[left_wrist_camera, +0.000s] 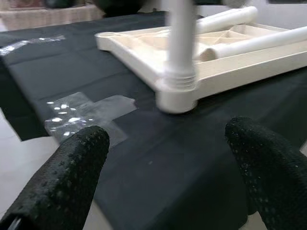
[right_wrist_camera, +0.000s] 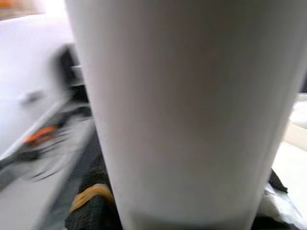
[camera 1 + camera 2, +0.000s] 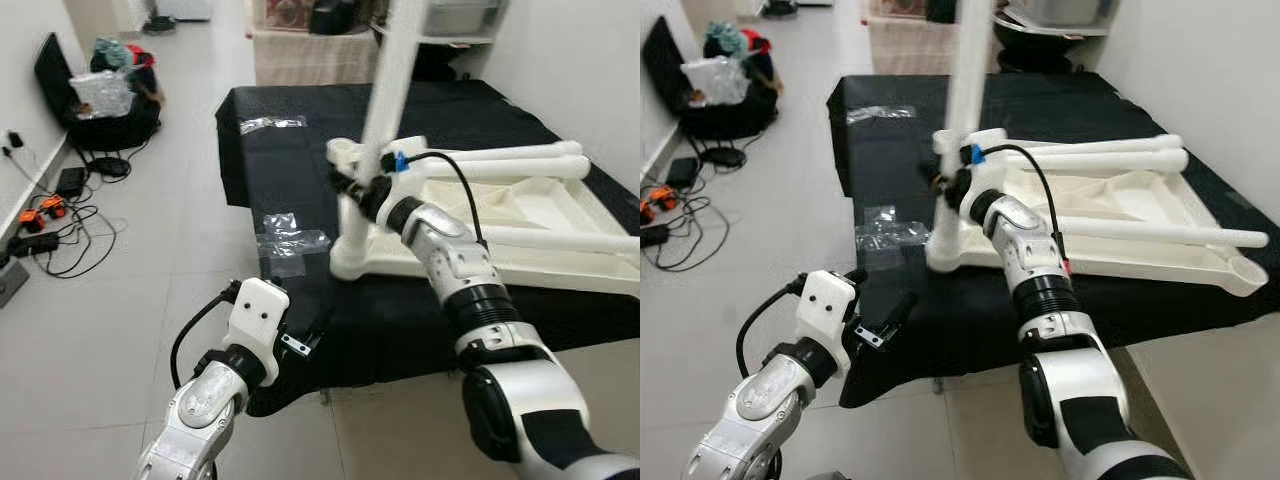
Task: Building children table
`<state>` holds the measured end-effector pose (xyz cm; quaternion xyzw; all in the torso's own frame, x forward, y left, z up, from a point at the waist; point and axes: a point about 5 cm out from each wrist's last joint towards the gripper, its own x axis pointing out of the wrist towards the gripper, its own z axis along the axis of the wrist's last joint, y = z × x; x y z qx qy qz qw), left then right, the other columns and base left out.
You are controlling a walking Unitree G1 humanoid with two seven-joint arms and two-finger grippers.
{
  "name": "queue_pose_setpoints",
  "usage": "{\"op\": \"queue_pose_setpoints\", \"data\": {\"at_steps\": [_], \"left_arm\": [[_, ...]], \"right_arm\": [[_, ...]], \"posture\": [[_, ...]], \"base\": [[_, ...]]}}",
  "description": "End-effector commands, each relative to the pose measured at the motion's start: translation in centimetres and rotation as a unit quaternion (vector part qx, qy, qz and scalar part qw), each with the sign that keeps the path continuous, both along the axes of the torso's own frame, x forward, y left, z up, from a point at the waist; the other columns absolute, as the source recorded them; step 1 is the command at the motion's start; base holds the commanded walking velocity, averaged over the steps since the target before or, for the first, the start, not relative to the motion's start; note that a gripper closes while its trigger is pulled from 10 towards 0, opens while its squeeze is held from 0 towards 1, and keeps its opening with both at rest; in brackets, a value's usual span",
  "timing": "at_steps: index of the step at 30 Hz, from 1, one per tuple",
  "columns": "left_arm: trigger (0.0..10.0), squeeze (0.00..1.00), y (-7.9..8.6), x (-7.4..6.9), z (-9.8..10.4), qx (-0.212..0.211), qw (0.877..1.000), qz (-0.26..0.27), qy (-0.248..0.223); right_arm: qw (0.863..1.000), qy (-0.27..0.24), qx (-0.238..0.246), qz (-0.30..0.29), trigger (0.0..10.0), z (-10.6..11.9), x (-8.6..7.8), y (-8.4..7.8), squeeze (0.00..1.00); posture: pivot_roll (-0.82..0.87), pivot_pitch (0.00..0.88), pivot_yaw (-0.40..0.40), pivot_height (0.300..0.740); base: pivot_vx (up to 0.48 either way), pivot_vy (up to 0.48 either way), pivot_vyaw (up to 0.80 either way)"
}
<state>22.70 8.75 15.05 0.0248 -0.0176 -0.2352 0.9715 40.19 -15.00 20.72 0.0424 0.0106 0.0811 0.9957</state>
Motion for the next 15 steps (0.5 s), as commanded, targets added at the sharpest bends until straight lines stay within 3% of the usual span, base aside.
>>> {"op": "queue_pose_setpoints", "data": {"at_steps": [1,2,3,4,6,10,11,12,13,14,15], "left_arm": [[10.0,0.0,-0.3,0.0,-0.2,0.001,1.0,-0.003,0.004],[10.0,0.0,-0.3,0.0,-0.2,0.001,1.0,-0.003,0.004],[10.0,0.0,-0.3,0.1,-0.2,0.002,1.0,-0.004,0.004],[10.0,0.0,-0.3,0.1,-0.2,0.002,1.0,-0.004,0.004],[10.0,0.0,-0.2,0.1,-0.1,0.003,1.0,-0.003,0.002],[10.0,0.0,-0.2,0.1,-0.1,0.003,1.0,-0.002,0.002],[10.0,0.0,-0.2,0.1,-0.1,0.003,1.0,-0.002,0.002],[10.0,0.0,-0.2,0.1,-0.1,0.003,1.0,-0.002,0.002],[10.0,0.0,-0.2,0.1,-0.1,0.002,1.0,-0.002,0.002],[10.0,0.0,-0.2,0.1,-0.1,0.003,1.0,-0.002,0.002],[10.0,0.0,-0.2,0.1,-0.1,0.003,1.0,-0.002,0.002]], "right_arm": [[0.995,0.038,-0.008,-0.091,0.0,-1.1,-0.3,-1.9,0.0],[0.995,0.038,-0.008,-0.091,0.0,-1.1,-0.3,-1.9,0.0],[0.988,0.045,-0.002,-0.147,0.0,-1.2,-0.6,-2.2,0.0],[0.988,0.045,-0.002,-0.147,0.0,-1.2,-0.6,-2.2,0.0],[0.969,0.037,0.004,-0.243,0.0,-0.9,-1.6,-2.3,0.0],[0.965,0.036,0.007,-0.26,0.0,-0.8,-1.9,-1.9,0.0],[0.969,0.031,0.014,-0.244,9.3,-0.6,-1.8,-0.8,0.0],[0.969,0.031,0.014,-0.244,9.3,-0.6,-1.8,-0.8,0.0],[0.978,0.008,0.028,-0.208,10.0,0.0,-1.4,0.5,0.0],[0.984,-0.019,0.038,-0.172,10.0,0.6,-1.1,1.5,1.0],[0.984,-0.019,0.038,-0.172,10.0,0.6,-1.1,1.5,1.0]], "posture": [[0.03,0.026,-0.077,0.74],[0.03,0.026,-0.077,0.74],[0.03,0.024,-0.078,0.74],[0.03,0.024,-0.078,0.74],[0.03,0.024,-0.078,0.74],[0.03,0.024,-0.078,0.74],[0.03,0.026,-0.08,0.74],[0.03,0.026,-0.08,0.74],[0.03,0.027,-0.08,0.74],[0.03,0.027,-0.082,0.74],[0.03,0.027,-0.082,0.74]], "base": [[0.0,0.0,0.0],[0.0,0.0,0.0],[0.0,0.0,0.0],[0.0,0.0,0.0],[0.0,0.0,0.0],[0.0,0.0,0.0],[0.0,0.0,0.0],[0.0,0.0,0.0],[0.0,0.0,0.0],[0.0,0.0,0.0],[0.0,0.0,0.0]]}}
